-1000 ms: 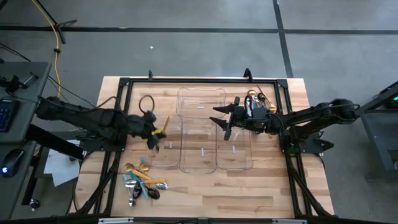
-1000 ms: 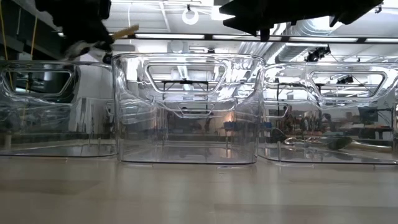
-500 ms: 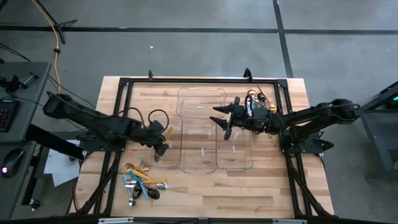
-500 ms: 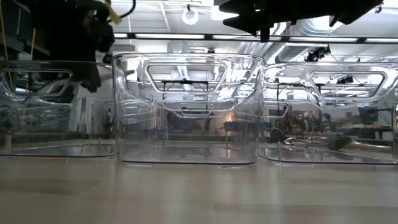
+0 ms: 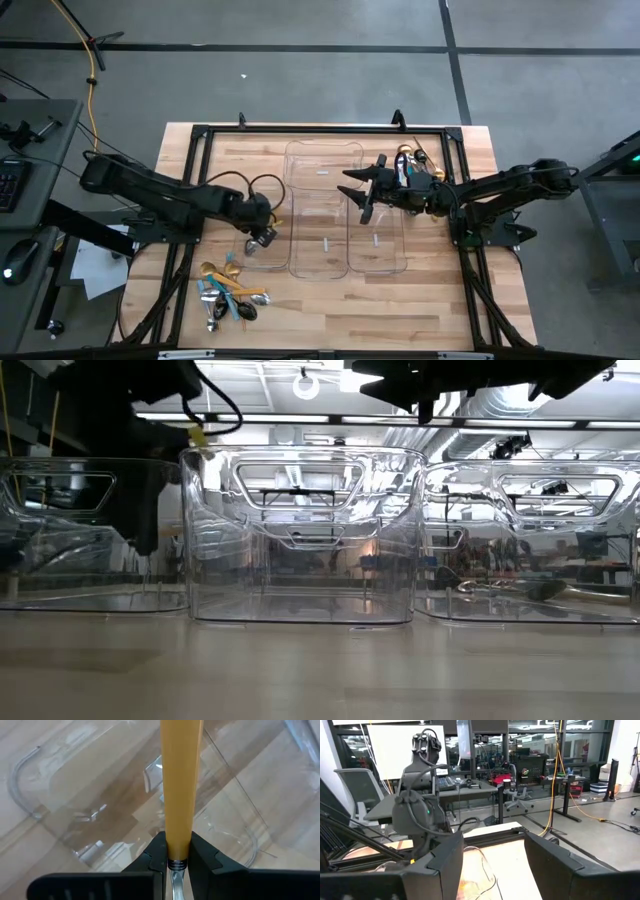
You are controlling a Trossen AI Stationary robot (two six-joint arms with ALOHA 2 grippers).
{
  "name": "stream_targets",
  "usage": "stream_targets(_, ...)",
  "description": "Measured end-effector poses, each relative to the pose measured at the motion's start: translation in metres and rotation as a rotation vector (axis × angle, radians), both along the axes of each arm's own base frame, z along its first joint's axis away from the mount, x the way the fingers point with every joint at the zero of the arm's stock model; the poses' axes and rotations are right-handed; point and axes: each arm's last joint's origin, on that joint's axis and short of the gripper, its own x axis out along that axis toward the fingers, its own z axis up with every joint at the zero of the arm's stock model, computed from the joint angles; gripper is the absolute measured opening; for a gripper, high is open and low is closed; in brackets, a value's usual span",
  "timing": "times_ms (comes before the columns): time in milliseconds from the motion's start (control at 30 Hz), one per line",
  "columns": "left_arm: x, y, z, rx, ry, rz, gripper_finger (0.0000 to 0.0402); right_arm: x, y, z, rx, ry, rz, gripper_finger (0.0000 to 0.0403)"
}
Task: Sort silverware by color (type)
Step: Put the yellow spoon into the left transparent bin
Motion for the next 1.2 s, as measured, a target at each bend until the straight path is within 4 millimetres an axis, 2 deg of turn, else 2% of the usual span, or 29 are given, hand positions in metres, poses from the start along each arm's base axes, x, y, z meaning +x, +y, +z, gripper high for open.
stream_targets(167, 0.007, 0.005, -0.009, -0.005, 0.017, -0.016, 0.0034, 0.000, 0.000, 0.000, 0.001, -0.001, 0.000, 0.0194)
stream_targets(400, 0.010, 0.006, -0.017, 0.019, 0.060, -0.038, 0.0091, 0.000, 0.000, 0.000, 0.002, -0.001, 0.000, 0.0194)
stream_targets(800, 0.008, 0.006, -0.008, -0.001, 0.009, -0.049, 0.0112, 0.000, 0.000, 0.000, 0.002, -0.001, 0.000, 0.0194)
stream_targets(967, 0.008, 0.011, 0.016, -0.016, -0.079, -0.089, 0.0113, 0.000, 0.000, 0.000, 0.002, -0.001, 0.001, 0.0194)
stream_targets(1200, 0.001, 0.014, 0.085, 0.089, -0.382, -0.256, 0.0113, 0.000, 0.000, 0.000, 0.000, 0.003, 0.000, 0.0194)
